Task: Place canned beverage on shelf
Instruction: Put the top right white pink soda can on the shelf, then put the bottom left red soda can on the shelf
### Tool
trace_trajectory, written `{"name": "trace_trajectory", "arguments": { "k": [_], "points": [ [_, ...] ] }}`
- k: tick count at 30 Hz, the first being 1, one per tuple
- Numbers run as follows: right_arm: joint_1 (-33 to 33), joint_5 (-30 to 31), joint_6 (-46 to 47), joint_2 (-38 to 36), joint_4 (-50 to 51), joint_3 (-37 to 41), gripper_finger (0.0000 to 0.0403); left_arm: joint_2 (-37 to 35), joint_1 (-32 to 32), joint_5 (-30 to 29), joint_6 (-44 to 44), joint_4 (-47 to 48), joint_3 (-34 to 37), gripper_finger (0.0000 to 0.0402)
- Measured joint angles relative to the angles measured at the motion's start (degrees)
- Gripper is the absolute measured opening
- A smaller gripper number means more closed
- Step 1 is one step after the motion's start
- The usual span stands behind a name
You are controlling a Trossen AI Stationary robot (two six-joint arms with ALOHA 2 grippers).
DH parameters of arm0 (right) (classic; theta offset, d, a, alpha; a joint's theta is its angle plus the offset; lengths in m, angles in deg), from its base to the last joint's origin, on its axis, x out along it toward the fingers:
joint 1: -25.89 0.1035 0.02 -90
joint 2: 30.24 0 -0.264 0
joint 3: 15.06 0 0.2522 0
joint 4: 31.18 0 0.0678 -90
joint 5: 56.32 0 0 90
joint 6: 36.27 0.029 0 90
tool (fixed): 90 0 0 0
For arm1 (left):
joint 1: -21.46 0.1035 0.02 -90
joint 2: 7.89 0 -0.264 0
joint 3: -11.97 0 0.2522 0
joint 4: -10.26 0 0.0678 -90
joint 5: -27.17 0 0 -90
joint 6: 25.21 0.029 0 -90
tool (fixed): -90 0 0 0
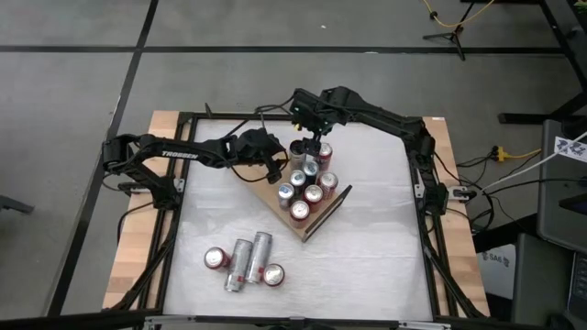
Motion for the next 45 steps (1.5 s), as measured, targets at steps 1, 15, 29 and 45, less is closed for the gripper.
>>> {"name": "trace_trajectory", "arguments": {
  "k": [1, 15, 29, 45],
  "points": [
    [-0.01, -0.01, 0.01, 0.0, 0.08, 0.0, 0.0347, 0.0, 0.0, -0.29, 0.0, -0.01, 0.0, 0.0181],
    [0.0, -4.34, -0.04, 0.0, 1.59, 0.0, 0.0347, 0.0, 0.04, -5.97, 0.48, 0.1, 0.0, 0.0181],
    [-0.07, -5.27, -0.01, 0.0, 2.35, -0.02, 0.0347, -0.6, 0.04, -5.91, 0.46, 0.45, 0.0, 0.0181],
    [-0.09, -2.27, -0.01, -0.01, 2.18, -1.81, 0.0347, -16.31, -4.6, -5.61, -1.85, 16.88, -0.04, 0.0181]
  ]
}}
